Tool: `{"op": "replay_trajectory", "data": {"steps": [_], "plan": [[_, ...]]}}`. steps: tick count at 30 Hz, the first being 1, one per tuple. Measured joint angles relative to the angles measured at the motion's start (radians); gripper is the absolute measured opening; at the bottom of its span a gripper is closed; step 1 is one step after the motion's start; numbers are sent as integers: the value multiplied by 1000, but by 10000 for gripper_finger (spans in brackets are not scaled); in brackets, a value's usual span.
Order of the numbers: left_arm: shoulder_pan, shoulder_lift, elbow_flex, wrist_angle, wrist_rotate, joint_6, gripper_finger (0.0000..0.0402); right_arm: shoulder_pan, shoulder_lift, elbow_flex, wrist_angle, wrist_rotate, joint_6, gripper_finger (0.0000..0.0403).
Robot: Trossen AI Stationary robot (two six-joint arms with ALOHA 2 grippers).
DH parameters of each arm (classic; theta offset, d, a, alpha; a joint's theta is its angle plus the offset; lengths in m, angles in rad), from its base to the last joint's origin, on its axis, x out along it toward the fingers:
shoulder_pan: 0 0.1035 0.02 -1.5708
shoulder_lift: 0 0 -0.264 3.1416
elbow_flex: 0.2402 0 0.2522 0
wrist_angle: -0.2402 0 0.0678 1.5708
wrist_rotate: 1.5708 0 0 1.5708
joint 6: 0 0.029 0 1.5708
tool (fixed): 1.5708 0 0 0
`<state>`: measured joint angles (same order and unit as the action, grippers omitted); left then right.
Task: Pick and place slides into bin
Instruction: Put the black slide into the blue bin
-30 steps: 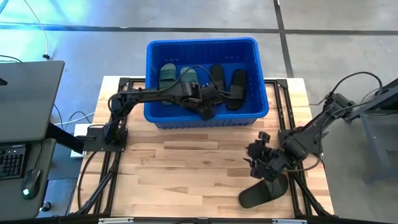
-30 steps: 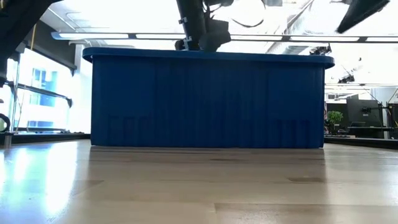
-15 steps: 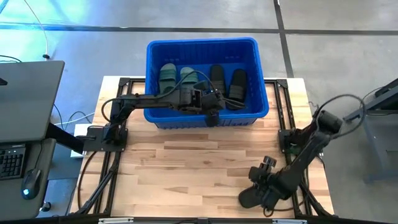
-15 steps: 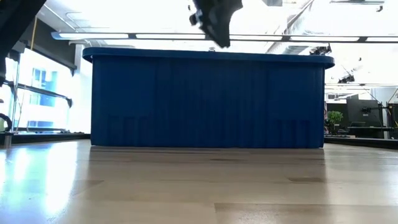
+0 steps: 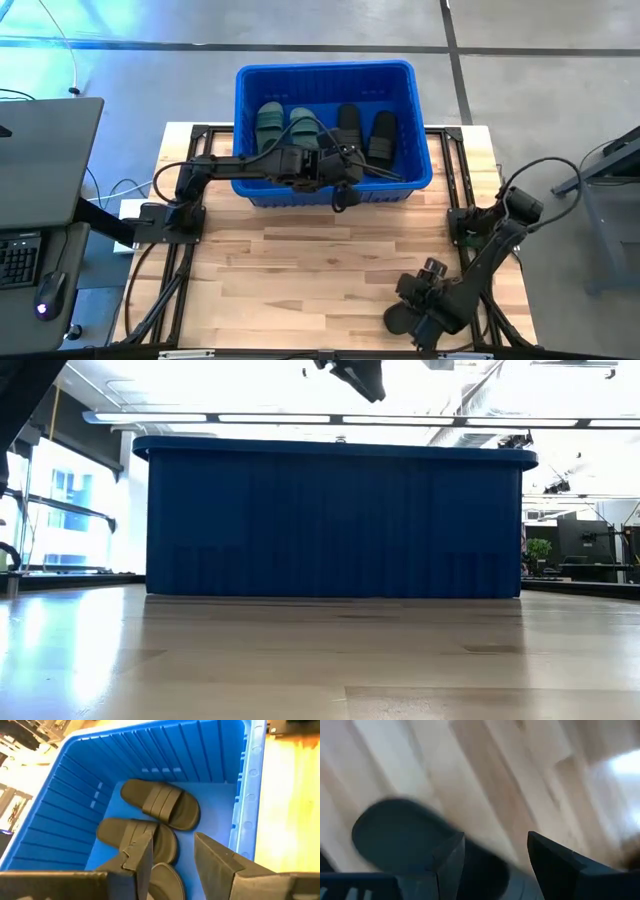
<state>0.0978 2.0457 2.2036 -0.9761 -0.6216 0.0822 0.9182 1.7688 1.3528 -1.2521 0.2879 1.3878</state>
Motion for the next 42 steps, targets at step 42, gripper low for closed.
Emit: {"op": "replay_trajectory", "data": {"steps": [42], "plan": [[0, 0, -1, -25, 12, 22, 126, 18, 71, 8, -23, -273, 87, 206]]}}
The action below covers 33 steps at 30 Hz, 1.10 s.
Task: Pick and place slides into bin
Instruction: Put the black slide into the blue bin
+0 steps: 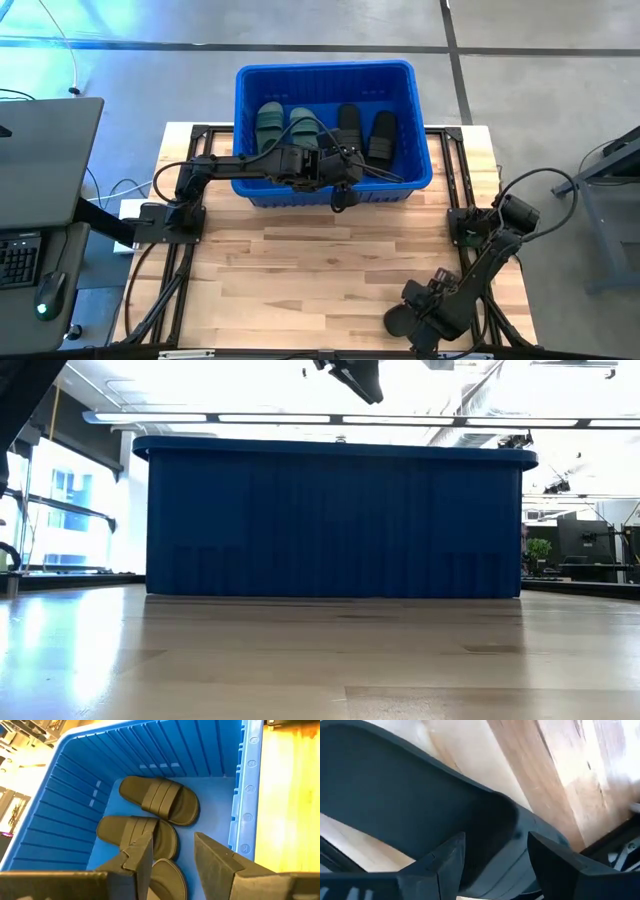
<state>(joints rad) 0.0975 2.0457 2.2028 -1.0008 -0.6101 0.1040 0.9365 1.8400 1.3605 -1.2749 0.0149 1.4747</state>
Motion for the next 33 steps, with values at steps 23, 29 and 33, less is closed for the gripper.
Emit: {"op": "replay_trajectory", "data": {"steps": [23, 29, 33], "plan": [[0, 0, 0, -29, 0, 3, 127, 5, 111, 0, -132, -77, 45, 194], [0, 0, 0, -29, 0, 4, 127, 6, 111, 0, -143, -87, 46, 106], [0, 0, -1, -27, -10, 42, 126, 7, 111, 12, -158, -90, 37, 23]]}}
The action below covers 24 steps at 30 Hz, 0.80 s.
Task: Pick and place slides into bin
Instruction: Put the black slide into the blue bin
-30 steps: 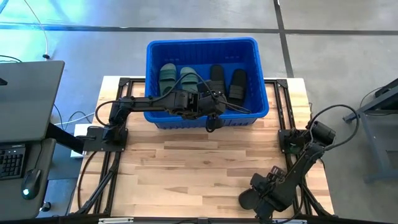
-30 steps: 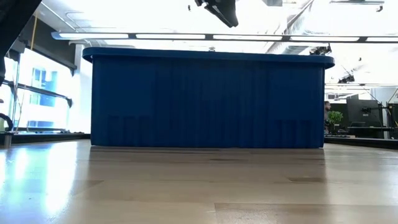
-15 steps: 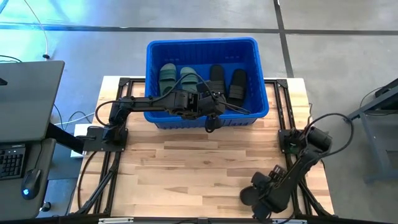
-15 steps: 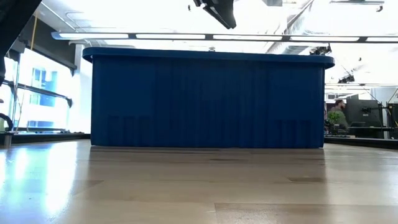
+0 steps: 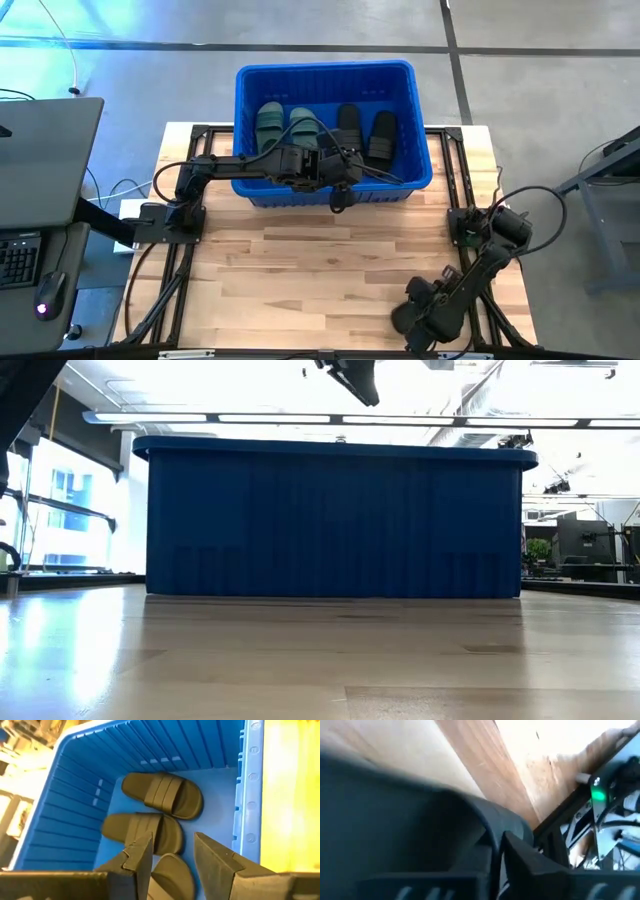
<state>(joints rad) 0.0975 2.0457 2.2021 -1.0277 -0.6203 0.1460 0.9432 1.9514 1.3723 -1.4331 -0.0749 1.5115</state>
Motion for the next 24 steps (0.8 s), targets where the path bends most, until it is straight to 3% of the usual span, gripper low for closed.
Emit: {"op": "replay_trajectory", "data": {"steps": [2, 6, 10, 16, 18, 24], "plan": [[-1, 0, 0, 8, 0, 52, 127, 1, 0, 29, -2, 32, -33, 10], [-15, 0, 0, 7, -1, 132, 127, 2, 0, 129, -69, 161, -54, 24], [-36, 0, 1, 7, -1, 195, 127, 15, 0, 261, -141, 393, -63, 5], [-85, 0, 94, -74, -16, 245, 127, 13, -12, 430, -136, 740, -224, 4], [-111, -1, 154, -134, -56, 251, 127, -3, -12, 461, -136, 809, -306, 4], [-191, -118, 139, -156, -269, 309, 127, -106, -15, 487, -137, 928, -473, 2]]}}
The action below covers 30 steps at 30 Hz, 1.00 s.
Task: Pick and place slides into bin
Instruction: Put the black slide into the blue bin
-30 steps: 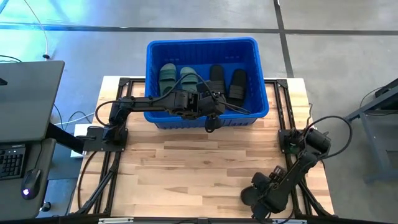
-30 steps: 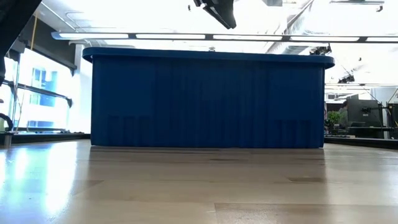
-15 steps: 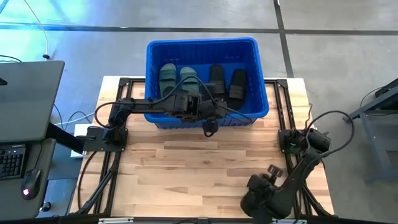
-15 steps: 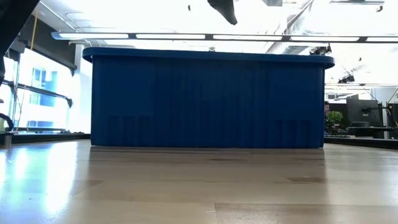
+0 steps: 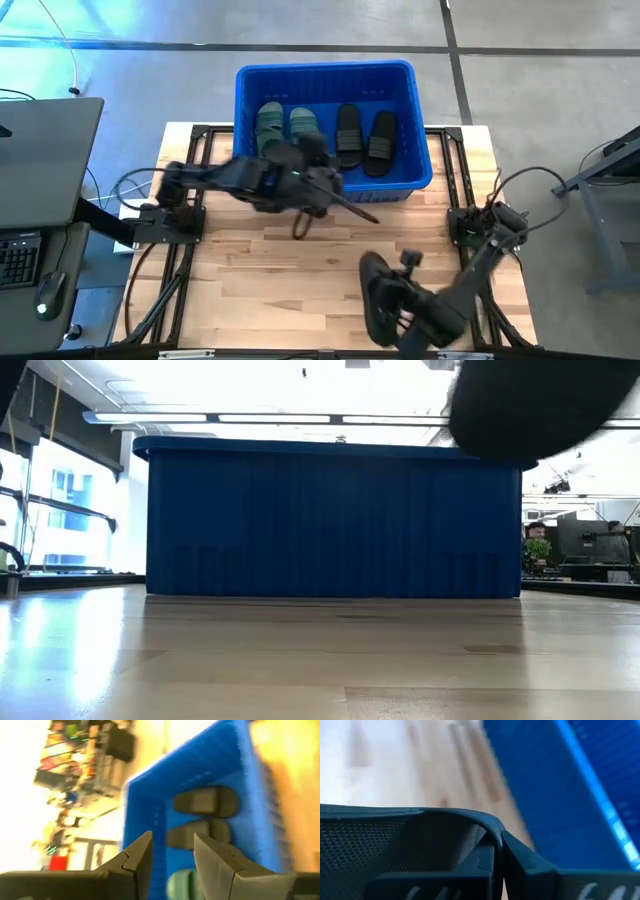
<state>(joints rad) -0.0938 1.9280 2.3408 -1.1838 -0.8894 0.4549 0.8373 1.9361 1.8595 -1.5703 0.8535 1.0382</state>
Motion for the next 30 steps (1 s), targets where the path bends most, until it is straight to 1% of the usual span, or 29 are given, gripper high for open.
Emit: {"op": "replay_trajectory", "data": {"steps": [2, 4, 7, 9, 12, 18, 21, 24, 26, 30], "plan": [[-23, -37, 11, 9, -50, -22, 127, -57, -5, 0, 0, 35, -60, 1], [-44, -68, 17, 0, -74, -34, 127, -114, -16, 0, 0, 84, -114, 1], [-62, -105, 14, -6, -75, -41, 127, -203, -42, 0, 0, 170, -216, 1], [-61, -127, 14, -42, -71, -41, 127, -254, -63, 22, -4, 228, -265, 1], [-55, -145, 15, -120, -75, -61, 127, -308, -86, 97, -3, 298, -325, 1], [-59, -144, 14, -312, -71, -188, 127, -374, -92, 294, 0, 446, -510, 0], [-57, -144, 14, -369, -72, -270, 127, -449, -98, 373, 0, 446, -514, 0], [-57, -144, 14, -388, -72, -306, 127, -553, -99, 384, 0, 407, -507, 0], [-58, -145, 14, -388, -70, -307, 127, -630, -98, 346, 0, 394, -499, 0], [-59, -152, 13, -388, -42, -307, 127, -801, -95, 193, 0, 361, -488, 0]]}}
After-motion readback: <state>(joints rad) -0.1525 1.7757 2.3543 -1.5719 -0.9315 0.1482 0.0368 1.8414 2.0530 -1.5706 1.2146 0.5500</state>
